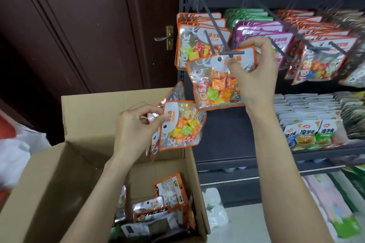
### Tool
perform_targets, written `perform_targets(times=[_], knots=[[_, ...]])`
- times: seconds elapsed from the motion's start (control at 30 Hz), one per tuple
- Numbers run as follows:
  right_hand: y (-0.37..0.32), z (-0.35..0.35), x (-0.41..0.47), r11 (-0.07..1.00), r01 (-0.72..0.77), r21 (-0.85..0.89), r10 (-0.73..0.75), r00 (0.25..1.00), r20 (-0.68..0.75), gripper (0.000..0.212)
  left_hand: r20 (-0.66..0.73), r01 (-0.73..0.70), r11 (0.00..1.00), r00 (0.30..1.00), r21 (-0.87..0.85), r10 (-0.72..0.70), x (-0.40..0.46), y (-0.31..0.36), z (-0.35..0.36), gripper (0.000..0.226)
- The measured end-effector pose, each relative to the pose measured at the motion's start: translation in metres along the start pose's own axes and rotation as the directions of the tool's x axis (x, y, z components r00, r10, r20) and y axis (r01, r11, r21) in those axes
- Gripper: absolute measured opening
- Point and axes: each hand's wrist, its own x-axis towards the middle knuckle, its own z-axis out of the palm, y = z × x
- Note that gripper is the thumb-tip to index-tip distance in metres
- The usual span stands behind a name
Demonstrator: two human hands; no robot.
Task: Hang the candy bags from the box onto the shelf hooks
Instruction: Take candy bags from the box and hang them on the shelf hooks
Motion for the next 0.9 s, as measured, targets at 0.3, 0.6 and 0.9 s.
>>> perform_targets(times=[0.3, 0.6, 0.9], knots=[[0.016, 0.01, 0.002, 0.998, 0.051, -0.043, -0.053, 0.998, -0.046, 0.026, -0.049, -0.052, 0.998, 0.997, 0.032, 0.054, 0.003, 0.001, 0.002, 0.01], [0.053, 0.046, 0.063, 0.806, 0.106, -0.583, -0.13, 0.991, 0.001, 0.013, 0.253, -0.411, 0.834, 0.908, 0.369, 0.335, 0.026, -0.006, -0.019, 0.012], [0.022, 0.003, -0.009, 0.972, 0.046, -0.23, -0.028, 0.996, 0.082, 0.016, 0.3, -0.006, 0.989, 0.953, -0.151, 0.051, 0.05, 0.028, 0.005, 0.013]])
